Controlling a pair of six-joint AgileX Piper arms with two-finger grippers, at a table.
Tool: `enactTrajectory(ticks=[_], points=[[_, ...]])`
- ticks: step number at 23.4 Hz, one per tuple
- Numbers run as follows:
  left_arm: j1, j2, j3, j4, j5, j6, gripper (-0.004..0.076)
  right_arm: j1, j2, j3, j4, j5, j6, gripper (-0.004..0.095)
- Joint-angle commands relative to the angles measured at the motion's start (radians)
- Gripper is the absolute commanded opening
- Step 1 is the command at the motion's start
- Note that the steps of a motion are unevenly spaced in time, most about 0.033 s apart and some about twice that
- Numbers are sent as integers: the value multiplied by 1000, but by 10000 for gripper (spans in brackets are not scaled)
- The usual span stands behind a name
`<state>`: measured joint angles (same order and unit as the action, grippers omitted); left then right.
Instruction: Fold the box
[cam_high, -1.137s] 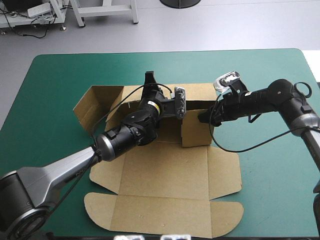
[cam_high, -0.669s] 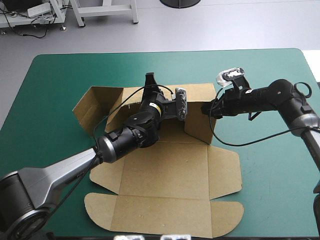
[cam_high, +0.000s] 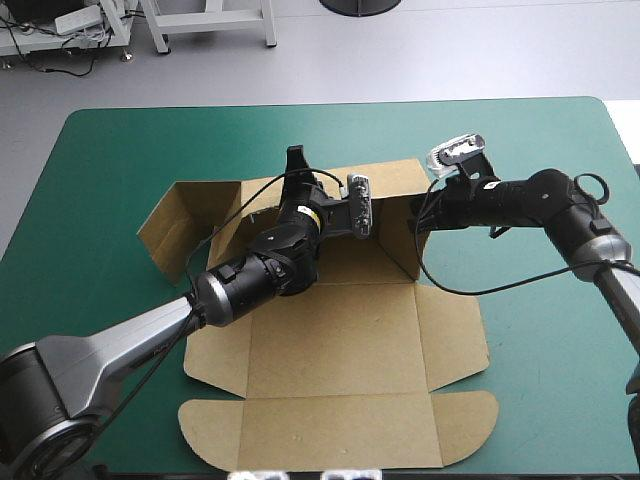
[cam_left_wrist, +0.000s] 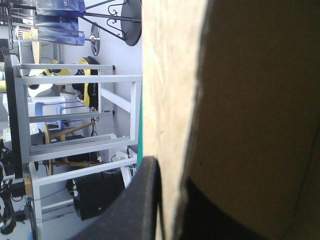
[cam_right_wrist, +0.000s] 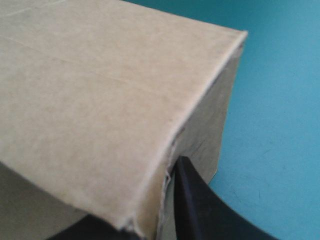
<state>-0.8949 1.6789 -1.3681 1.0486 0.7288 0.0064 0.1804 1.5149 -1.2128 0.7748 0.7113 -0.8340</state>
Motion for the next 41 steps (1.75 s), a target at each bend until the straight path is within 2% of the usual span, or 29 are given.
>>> enactTrajectory(ticks=[1, 5, 13, 17, 19, 21, 23, 24, 26, 28, 30, 32, 36, 39, 41], points=[[-14, -27, -13, -74, -50, -24, -5, 13, -30, -15, 208, 82, -85, -24], [-15, -44, -13, -86, -98, -24, 5, 13, -30, -15, 202, 119, -68, -24], [-15, -121, -13, -86, -101, -6, 6, 13, -30, -15, 208, 153, -73, -24], [-15, -127, -13, -125, -62, 47, 6, 13, -30, -15, 208, 158, -73, -24], [-15, -129, -13, -177, -78, 76, 6, 13, -30, -15, 208, 165, -73, -25], [-15, -144, -13, -249, -129, 91, 6, 13, -30, -15, 199, 156, -31, -23], [-15, -153, -13, -254, -99, 96, 8, 13, -30, -15, 188, 114, 0, -21], [-15, -168, -13, -285, -65, 129, 22, 13, -30, -16, 188, 83, 9, -21], [-15, -192, -13, -370, -67, 161, 63, 13, -30, -16, 186, 50, 25, -21], [-15, -222, -13, -488, -68, 199, 148, 13, -30, -16, 186, 35, 27, -21], [-15, -258, -13, -614, -17, 253, 347, 13, -30, -16, 153, 8, 58, -21], [-16, -280, -13, -696, 1, 255, 417, 13, -30, -16, 135, -4, 73, -21], [-52, -343, -13, -910, 42, 356, 416, 13, -30, -16, 132, -35, 85, -21], [-60, -413, -13, -944, 13, 342, 415, 13, -30, -16, 94, -43, 105, -21], [-54, -491, -13, -883, -17, 285, 402, 13, -30, -16, 55, -50, 127, -21]])
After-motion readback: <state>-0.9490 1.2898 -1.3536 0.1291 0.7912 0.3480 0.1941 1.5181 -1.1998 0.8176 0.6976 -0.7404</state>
